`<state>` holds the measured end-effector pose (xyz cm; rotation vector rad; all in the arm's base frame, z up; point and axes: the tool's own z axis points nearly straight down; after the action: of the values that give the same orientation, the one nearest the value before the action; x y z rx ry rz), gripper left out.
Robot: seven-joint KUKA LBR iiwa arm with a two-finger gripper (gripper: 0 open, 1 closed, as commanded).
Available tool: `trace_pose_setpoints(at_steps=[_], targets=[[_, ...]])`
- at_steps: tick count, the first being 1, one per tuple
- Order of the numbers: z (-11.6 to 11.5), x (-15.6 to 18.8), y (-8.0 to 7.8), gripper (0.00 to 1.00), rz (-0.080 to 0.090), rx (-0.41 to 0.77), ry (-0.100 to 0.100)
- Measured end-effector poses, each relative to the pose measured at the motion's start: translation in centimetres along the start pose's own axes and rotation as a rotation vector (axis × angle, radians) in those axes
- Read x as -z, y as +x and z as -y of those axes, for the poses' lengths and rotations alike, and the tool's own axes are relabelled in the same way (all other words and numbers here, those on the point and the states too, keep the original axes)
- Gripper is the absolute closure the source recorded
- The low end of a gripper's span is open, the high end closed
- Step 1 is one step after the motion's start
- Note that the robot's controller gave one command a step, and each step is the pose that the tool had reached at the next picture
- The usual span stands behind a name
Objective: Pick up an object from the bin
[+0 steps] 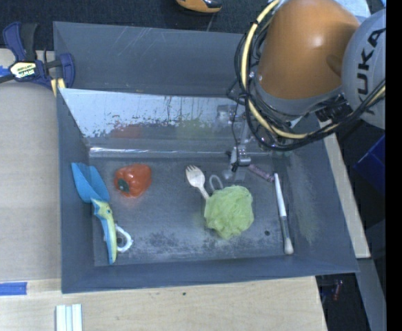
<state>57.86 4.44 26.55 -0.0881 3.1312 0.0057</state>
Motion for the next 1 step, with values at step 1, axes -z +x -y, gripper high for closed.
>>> trace_pose_setpoints(at_steps=[1], targets=[[0.45, -5.75, -0.88, 0.00, 0.005, -0.130, 0.001]])
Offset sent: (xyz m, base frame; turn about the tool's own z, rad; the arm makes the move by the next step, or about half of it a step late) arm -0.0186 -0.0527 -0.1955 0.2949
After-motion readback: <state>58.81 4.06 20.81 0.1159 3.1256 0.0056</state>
